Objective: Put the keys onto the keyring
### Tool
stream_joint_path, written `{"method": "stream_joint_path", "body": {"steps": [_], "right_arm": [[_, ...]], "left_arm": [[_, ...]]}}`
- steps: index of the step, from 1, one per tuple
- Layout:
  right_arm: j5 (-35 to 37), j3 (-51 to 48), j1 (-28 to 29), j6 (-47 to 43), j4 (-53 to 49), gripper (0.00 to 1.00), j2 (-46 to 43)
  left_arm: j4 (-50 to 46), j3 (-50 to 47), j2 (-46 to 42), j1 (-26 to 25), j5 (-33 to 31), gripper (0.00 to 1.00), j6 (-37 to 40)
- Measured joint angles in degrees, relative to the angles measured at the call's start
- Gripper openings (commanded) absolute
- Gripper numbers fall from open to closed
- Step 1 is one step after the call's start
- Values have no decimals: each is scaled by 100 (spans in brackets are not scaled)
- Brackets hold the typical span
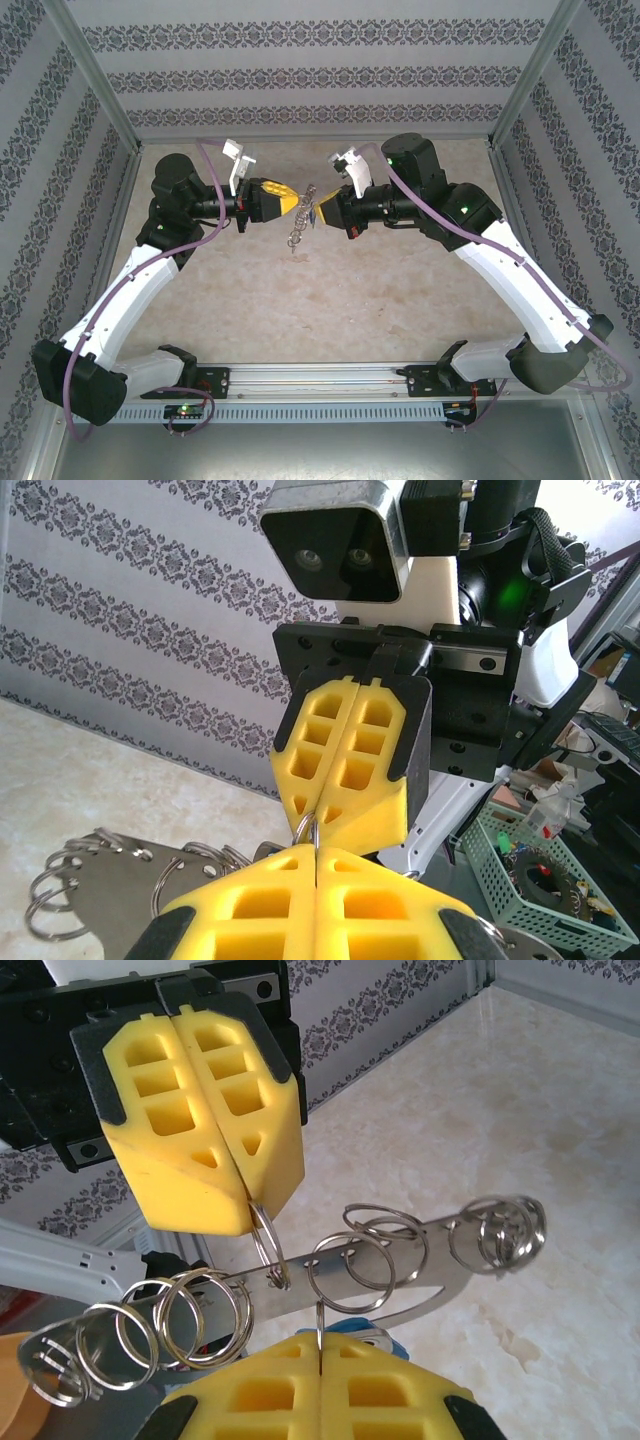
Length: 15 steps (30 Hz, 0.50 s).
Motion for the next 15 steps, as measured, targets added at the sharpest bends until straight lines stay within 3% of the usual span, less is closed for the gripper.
{"method": "stream_joint_path", "body": {"steps": [15], "right_arm": [[-31,-98,0,66,109,0,0]], "left_arm": [[170,-26,11,0,26,0,-129]]}}
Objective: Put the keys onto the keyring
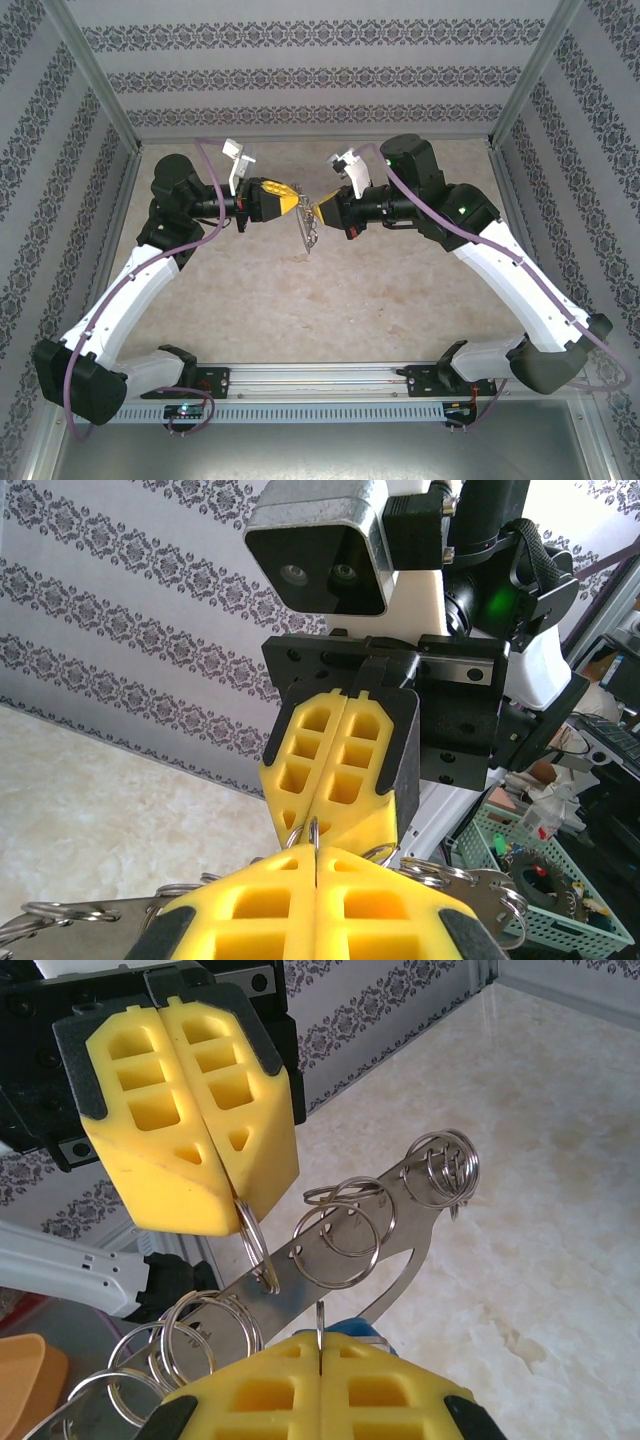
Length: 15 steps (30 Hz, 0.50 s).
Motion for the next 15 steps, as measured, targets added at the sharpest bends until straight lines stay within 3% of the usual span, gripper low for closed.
{"method": "stream_joint_path", "body": {"steps": [8,15], "right_arm": [[7,-46,0,44,24,0,-22],[256,-208,-238,101,-125,0,-92]], "left_arm": [[-160,0,-2,0,-31,0,125],[-2061,2,-2,0,-695,0,1222]]}}
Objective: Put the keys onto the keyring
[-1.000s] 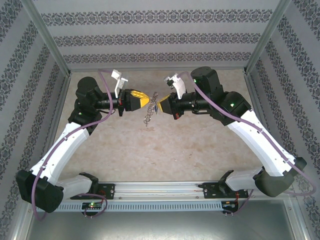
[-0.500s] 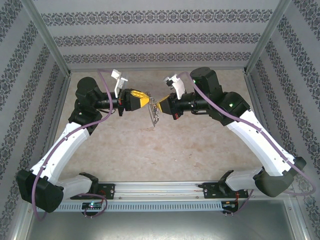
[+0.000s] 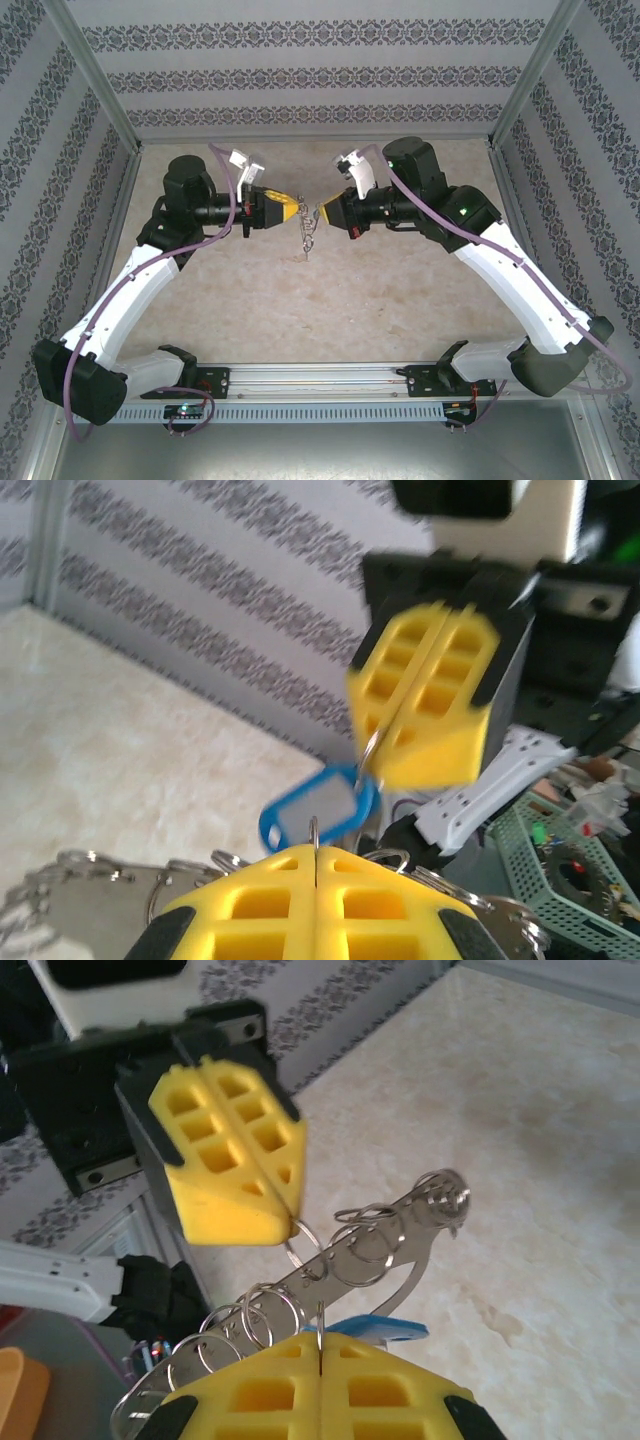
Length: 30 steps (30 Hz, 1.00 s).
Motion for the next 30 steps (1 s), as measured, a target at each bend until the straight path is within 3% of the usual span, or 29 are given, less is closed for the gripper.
{"method": "stream_joint_path", "body": {"steps": [3,12,19,30], "right_arm": [[136,-131,-247,39,-164,0,-4],[295,-966,-699,146,-487,0,-4],[369,-1270,-815,120,-595,0,345],[223,-1611,-925,63,-767,0,1904]], "left_arm": [[-841,-17,37,0,-365,0,363],[-2048,-833,103,0,-1508,0,636],[-2218,-1340,315,-17,-2234,0,553],[-2135,-1878,553,-118,-2752,0,306]]}}
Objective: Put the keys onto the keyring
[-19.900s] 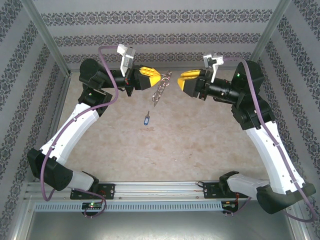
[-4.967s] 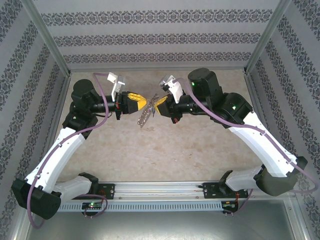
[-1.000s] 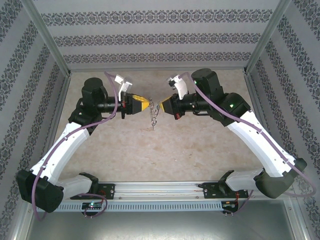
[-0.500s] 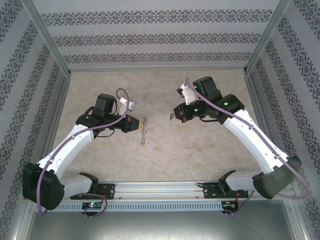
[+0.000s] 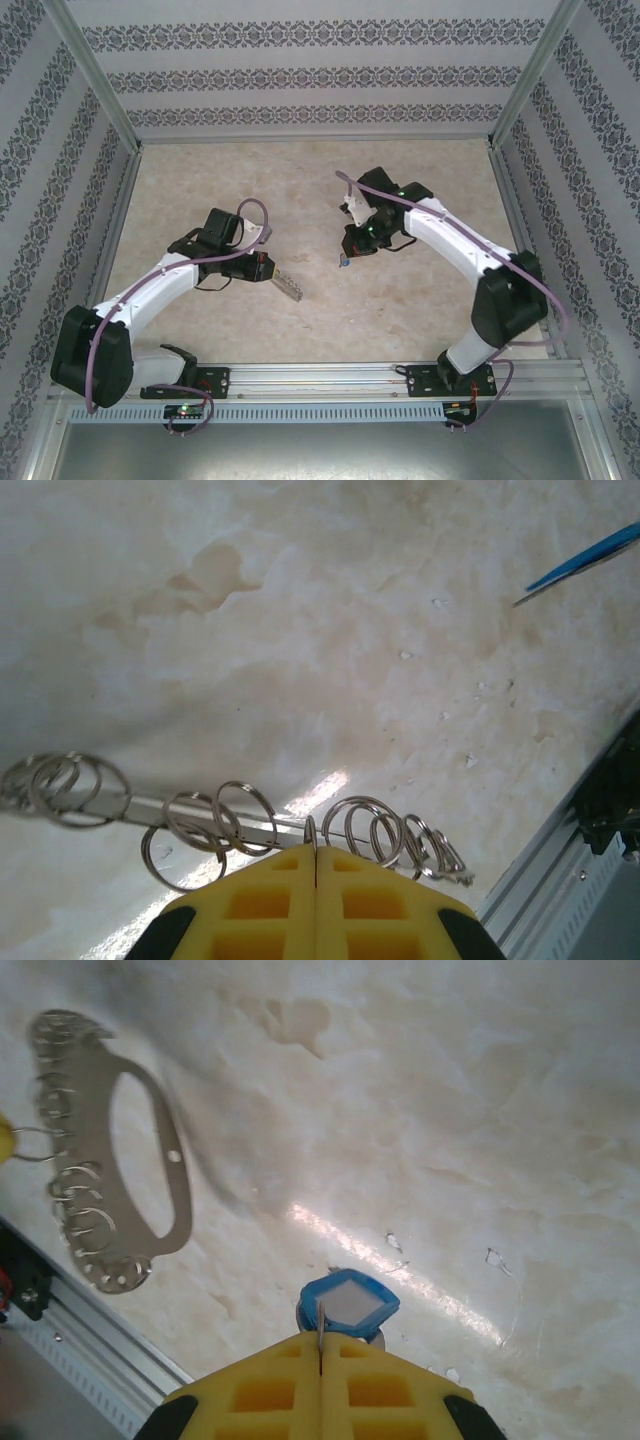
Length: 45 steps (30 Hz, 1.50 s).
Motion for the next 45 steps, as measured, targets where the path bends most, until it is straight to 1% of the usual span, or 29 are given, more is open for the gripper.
{"method": "stream_joint_path", "body": {"steps": [5,12,18,22,26,28,31,34,38,41,45], "right_arm": [[-76,9,0,-90,13,0,697],[-153,219,0,-170,76,0,1633],[-177,358,0,-256,160,0,1875],[-278,361,-35,-284,247,0,2048],[-417,356,-35,-356,363,19,2076],[-481,350,-31,-466,378,34,2020],[-566,179,-2,-597,413,46,1777],[-599,-35,85,-704,387,50,1416],[-603,-149,378,-892,415,53,975],[-555,-363,822,-1169,579,52,702],[-437,-555,1370,-1482,769,51,726]], "left_arm": [[256,-197,92,-37,-2,0,-212],[990,-173,514,-70,-39,0,-457],[1445,-118,1097,-74,-227,0,-577],[1517,-116,1390,-74,-345,0,-625],[1517,-92,1589,-74,-356,0,-625],[1517,-90,1622,-74,-354,0,-625],[1519,-87,1622,-74,-354,0,-627],[1517,-57,1652,-74,-348,0,-629],[1519,33,1757,-74,-337,0,-632],[1517,85,1805,-74,-330,0,-645],[1517,157,1808,-74,-289,0,-669]]}}
